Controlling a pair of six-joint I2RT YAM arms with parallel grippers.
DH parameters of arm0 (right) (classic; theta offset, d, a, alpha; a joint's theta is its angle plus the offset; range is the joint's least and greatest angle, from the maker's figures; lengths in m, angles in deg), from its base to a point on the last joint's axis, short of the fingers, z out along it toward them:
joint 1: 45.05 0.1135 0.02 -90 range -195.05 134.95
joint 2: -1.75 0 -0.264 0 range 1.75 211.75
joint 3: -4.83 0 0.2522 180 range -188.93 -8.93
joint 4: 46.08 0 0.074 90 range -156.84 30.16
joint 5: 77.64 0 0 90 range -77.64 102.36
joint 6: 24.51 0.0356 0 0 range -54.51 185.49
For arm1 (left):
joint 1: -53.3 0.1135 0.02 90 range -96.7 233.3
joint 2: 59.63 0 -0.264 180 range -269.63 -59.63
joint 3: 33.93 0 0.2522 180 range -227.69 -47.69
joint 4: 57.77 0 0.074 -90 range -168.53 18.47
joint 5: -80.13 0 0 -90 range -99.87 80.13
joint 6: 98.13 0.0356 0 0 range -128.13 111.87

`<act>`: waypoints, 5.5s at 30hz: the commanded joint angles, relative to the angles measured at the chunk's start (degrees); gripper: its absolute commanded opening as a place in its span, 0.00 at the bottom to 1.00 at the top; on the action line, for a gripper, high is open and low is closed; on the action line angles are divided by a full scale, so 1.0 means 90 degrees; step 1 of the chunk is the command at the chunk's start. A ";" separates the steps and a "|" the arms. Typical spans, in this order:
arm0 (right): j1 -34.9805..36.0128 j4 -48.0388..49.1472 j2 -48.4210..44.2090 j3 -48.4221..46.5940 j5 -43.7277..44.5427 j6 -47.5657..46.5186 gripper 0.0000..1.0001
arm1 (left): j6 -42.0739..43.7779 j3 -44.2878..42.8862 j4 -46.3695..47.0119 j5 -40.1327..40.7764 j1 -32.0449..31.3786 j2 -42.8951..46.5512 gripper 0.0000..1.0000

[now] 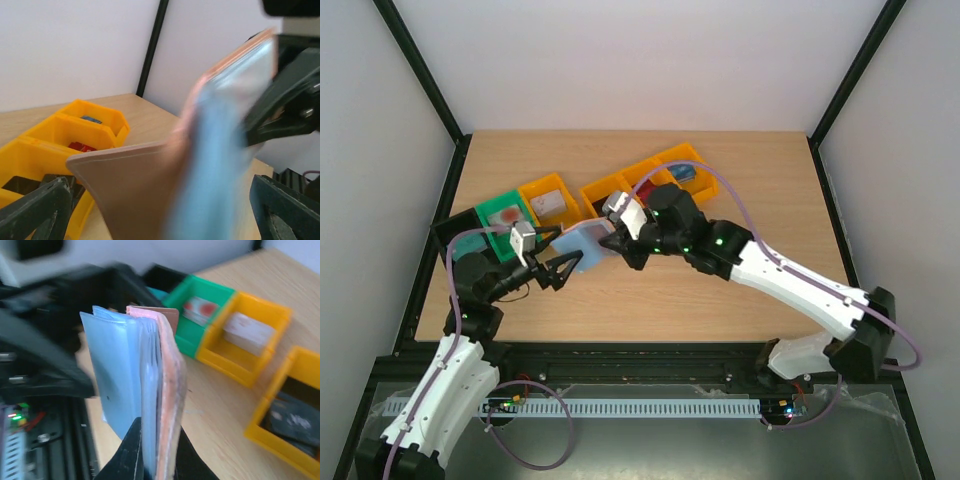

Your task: Take the credit cards out of the card holder

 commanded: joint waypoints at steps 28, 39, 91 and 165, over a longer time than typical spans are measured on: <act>-0.0613 0.1446 -0.1339 0.0942 -0.2361 -0.0428 0.54 | -0.0355 -0.0026 0.1429 -0.2305 -0.0160 0.0061 0.02; -0.0848 0.1509 -0.1361 0.1014 -0.2412 -0.0302 0.65 | -0.0131 -0.0065 0.1091 -0.2214 -0.0149 0.0074 0.02; -0.0965 0.1925 -0.1418 0.1266 -0.2072 -0.0015 0.94 | 0.0149 -0.0039 0.0793 -0.2028 -0.0140 0.0093 0.02; -0.0567 0.1336 -0.0787 0.0566 -0.1196 0.0374 0.02 | 0.0098 0.0219 0.0546 -0.2079 0.0098 0.0198 0.59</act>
